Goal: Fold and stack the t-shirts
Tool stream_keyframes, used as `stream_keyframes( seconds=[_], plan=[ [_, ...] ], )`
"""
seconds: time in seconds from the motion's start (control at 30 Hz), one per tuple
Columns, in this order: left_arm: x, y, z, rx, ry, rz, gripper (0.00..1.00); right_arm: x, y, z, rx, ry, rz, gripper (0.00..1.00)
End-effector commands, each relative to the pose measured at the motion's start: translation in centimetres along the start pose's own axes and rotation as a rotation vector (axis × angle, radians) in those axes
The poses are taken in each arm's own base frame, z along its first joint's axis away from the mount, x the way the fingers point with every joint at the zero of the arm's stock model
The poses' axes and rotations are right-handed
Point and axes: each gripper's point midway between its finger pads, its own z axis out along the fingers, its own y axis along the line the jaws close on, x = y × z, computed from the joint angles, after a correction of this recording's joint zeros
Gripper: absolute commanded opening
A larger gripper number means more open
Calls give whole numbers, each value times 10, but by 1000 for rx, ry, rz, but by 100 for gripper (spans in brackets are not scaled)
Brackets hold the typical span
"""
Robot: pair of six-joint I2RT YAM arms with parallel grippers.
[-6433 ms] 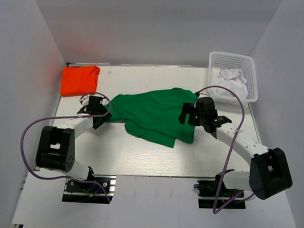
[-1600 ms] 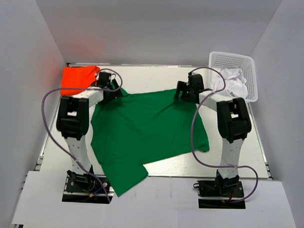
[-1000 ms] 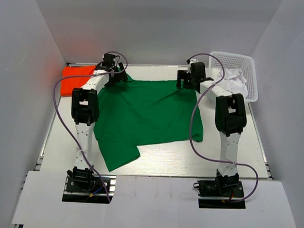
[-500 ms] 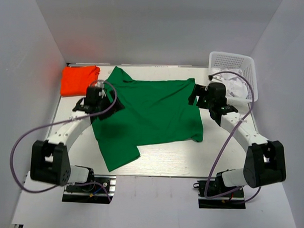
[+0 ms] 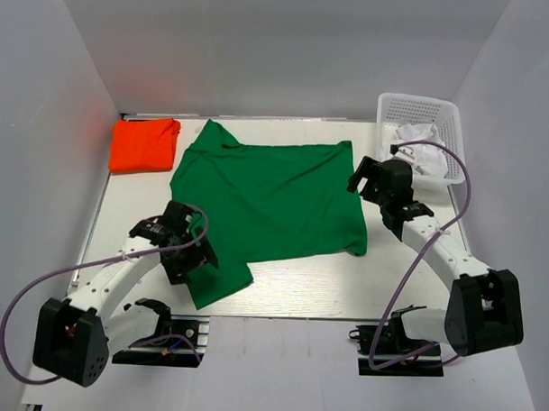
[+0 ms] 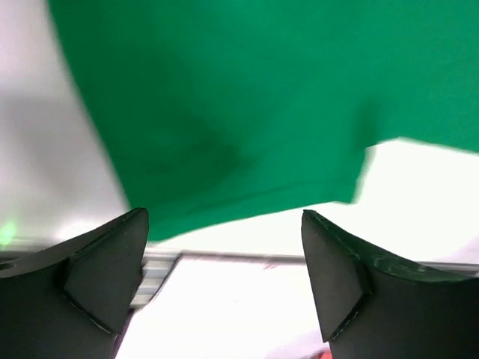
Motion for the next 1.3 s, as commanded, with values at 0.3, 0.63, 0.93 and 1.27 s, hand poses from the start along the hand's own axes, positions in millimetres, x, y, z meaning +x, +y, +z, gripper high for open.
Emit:
stream_keyframes(
  seconds=[0.3, 0.63, 0.93, 1.27],
  plan=[
    [48, 38, 23, -364, 238, 10, 88, 2, -20, 22, 91, -21, 17, 90],
    [61, 57, 53, -388, 179, -49, 49, 11, -32, 24, 118, -6, 61, 90],
    [44, 35, 52, -244, 79, -48, 0, 38, -26, 4, 85, 139, 77, 90],
    [18, 1, 19, -100, -18, 87, 0, 124, -69, -82, 188, 413, 4, 86]
  ],
)
